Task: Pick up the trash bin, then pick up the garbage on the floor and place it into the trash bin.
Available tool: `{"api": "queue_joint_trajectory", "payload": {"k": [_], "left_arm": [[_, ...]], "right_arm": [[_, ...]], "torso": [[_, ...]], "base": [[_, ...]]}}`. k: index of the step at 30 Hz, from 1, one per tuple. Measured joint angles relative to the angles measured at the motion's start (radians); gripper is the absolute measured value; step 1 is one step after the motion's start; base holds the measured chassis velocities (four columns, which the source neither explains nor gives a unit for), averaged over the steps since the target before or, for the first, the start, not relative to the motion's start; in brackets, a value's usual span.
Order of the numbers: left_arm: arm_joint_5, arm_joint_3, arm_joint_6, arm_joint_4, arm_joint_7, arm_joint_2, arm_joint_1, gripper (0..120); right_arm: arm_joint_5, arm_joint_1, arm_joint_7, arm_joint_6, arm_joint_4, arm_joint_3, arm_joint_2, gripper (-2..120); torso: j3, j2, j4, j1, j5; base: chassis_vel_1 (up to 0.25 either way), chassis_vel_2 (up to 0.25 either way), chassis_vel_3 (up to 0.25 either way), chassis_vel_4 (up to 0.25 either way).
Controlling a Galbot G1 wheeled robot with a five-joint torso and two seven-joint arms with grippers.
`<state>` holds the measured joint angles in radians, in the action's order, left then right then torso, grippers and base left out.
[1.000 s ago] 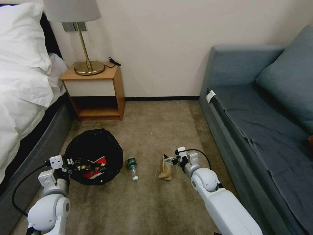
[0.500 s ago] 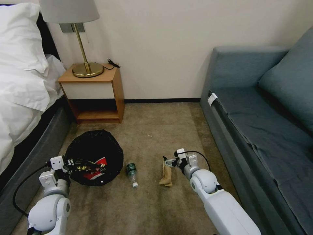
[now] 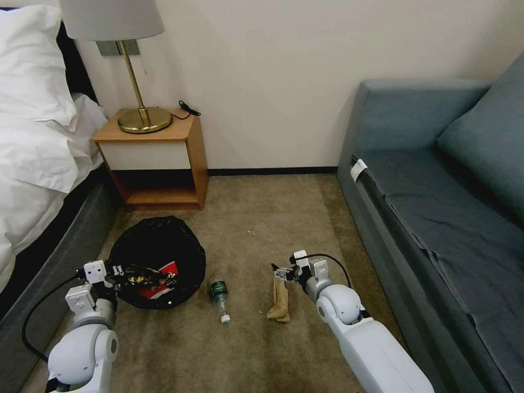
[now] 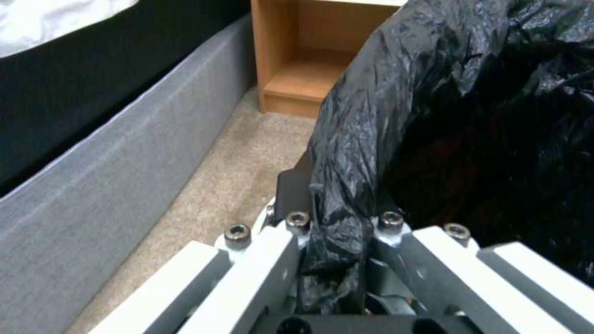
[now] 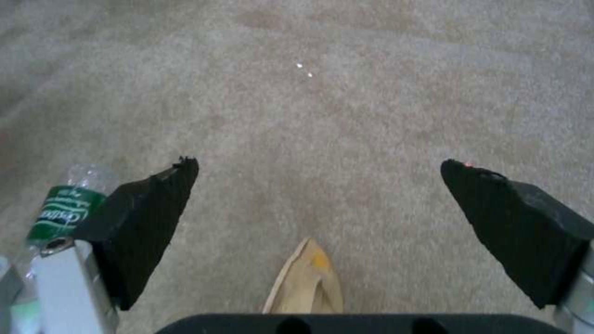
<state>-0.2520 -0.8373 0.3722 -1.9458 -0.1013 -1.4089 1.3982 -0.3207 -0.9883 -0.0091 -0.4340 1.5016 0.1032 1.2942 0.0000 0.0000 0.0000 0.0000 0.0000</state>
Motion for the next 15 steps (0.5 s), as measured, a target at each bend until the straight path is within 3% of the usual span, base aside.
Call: {"api": "queue_joint_trajectory", "payload": {"k": [15], "left_arm": [[-0.002, -0.005, 0.000, -0.004, 0.000, 0.000, 0.007, 4]], "right_arm": [[0.016, -0.002, -0.008, 0.007, -0.009, -0.010, 0.007, 100]], "torso": [[0.000, 0.000, 0.0000, 0.000, 0.0000]], "base": [[-0.062, 0.068, 0.068, -0.065]]}}
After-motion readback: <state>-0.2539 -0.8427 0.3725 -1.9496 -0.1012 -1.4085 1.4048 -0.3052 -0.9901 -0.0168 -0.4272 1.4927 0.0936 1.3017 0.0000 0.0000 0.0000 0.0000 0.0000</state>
